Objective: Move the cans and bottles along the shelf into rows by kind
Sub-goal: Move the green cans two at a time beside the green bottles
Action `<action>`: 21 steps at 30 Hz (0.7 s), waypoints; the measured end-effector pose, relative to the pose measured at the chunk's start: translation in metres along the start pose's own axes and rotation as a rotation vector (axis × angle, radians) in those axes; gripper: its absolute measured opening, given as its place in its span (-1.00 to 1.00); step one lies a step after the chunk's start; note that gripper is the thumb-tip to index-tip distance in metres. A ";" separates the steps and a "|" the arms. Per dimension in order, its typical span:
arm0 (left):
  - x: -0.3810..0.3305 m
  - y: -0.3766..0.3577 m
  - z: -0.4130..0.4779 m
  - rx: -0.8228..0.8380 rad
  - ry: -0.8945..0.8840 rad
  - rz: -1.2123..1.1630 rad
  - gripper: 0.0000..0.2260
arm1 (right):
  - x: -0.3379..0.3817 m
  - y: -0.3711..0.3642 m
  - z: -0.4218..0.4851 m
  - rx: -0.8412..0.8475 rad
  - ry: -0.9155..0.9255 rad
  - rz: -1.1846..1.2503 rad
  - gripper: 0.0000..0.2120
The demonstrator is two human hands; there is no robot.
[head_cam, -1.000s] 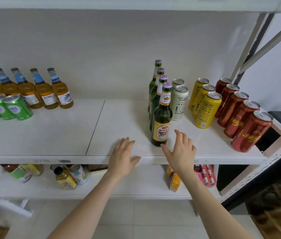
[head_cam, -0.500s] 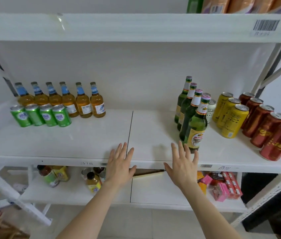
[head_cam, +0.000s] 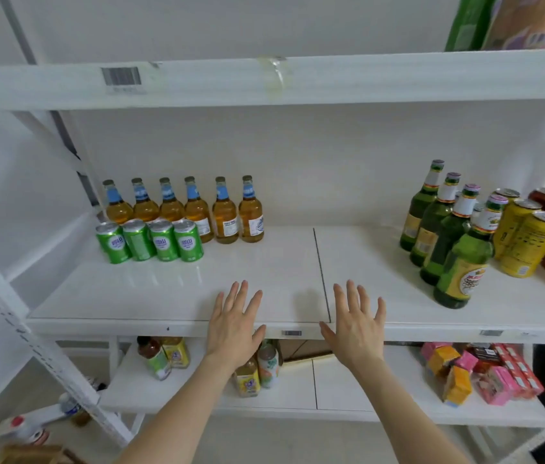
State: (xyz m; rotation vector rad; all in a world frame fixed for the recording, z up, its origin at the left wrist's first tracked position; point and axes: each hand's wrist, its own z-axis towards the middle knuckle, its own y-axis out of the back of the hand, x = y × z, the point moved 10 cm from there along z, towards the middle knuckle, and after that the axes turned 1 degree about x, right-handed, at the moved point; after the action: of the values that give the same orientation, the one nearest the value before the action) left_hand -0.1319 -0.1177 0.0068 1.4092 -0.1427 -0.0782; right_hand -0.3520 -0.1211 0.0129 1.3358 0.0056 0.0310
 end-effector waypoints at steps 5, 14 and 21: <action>0.040 -0.001 0.015 -0.018 0.015 0.009 -0.38 | 0.043 -0.006 0.020 0.010 0.015 0.004 -0.22; 0.114 -0.015 0.055 -0.045 0.009 0.011 -0.38 | 0.109 -0.022 0.071 -0.015 0.018 0.003 -0.23; 0.206 -0.026 0.061 -0.032 0.021 0.022 -0.37 | 0.188 -0.036 0.095 0.020 0.023 0.017 -0.23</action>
State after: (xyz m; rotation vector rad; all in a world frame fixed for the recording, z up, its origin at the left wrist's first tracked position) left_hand 0.0639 -0.2105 0.0014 1.3759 -0.1389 -0.0469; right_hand -0.1614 -0.2174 0.0027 1.3558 0.0140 0.0611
